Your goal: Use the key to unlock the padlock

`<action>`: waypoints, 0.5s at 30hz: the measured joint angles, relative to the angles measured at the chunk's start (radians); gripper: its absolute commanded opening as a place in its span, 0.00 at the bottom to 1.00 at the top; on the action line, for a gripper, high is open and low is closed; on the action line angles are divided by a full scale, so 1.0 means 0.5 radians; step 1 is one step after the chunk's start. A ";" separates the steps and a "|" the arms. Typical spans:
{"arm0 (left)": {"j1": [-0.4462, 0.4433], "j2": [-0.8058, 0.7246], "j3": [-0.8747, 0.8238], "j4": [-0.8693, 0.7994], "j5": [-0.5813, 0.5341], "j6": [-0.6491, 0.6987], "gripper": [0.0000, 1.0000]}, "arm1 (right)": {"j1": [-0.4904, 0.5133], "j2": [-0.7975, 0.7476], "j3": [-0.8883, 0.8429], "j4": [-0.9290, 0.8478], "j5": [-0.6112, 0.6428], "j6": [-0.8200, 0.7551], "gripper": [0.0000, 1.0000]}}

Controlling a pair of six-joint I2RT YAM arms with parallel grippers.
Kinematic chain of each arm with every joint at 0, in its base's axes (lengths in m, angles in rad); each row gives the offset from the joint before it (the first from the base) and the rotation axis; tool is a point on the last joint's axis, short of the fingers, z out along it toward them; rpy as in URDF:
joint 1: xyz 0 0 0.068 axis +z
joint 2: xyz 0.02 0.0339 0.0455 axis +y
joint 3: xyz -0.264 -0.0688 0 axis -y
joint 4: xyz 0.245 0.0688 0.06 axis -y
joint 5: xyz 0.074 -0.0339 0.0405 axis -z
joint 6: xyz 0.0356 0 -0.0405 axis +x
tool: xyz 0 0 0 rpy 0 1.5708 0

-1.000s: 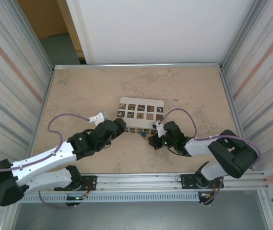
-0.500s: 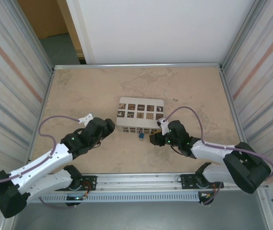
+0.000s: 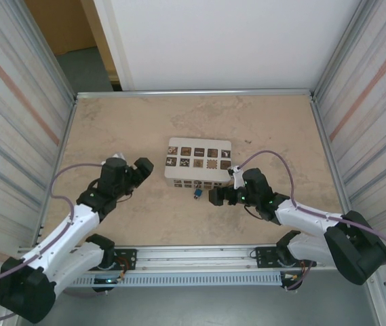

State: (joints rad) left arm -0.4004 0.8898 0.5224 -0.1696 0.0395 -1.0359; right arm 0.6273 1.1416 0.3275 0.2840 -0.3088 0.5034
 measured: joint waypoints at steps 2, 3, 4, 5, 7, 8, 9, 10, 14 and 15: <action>0.050 0.100 0.006 0.074 0.105 0.031 0.88 | -0.004 0.000 0.005 0.001 -0.014 0.026 0.99; 0.066 0.169 0.022 0.094 0.156 0.054 0.88 | -0.004 0.000 0.010 0.003 -0.020 0.034 0.99; 0.070 0.226 0.041 0.102 0.196 0.072 0.88 | -0.005 0.000 0.015 0.004 -0.023 0.039 0.99; 0.076 0.304 0.073 0.117 0.246 0.099 0.88 | -0.009 0.000 0.023 0.004 -0.030 0.043 0.99; 0.081 0.460 0.155 0.146 0.346 0.150 0.88 | -0.013 0.000 0.039 0.005 -0.043 0.060 0.99; 0.083 0.545 0.205 0.158 0.402 0.179 0.88 | -0.013 0.000 0.048 0.006 -0.052 0.069 0.99; 0.086 0.631 0.264 0.167 0.459 0.209 0.88 | -0.013 0.000 0.057 0.007 -0.059 0.073 0.99; 0.089 0.698 0.314 0.171 0.500 0.237 0.88 | -0.014 0.000 0.063 0.007 -0.061 0.078 0.99; 0.095 0.962 0.529 0.158 0.634 0.362 0.88 | -0.017 0.000 0.086 0.012 -0.068 0.079 0.99; 0.095 1.012 0.565 0.156 0.658 0.391 0.88 | -0.022 0.001 0.091 0.012 -0.072 0.079 0.99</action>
State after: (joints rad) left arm -0.3527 1.3960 0.8051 -0.0917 0.3687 -0.8406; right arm 0.6163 1.1419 0.3729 0.2901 -0.3450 0.5426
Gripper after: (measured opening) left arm 0.880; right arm 0.990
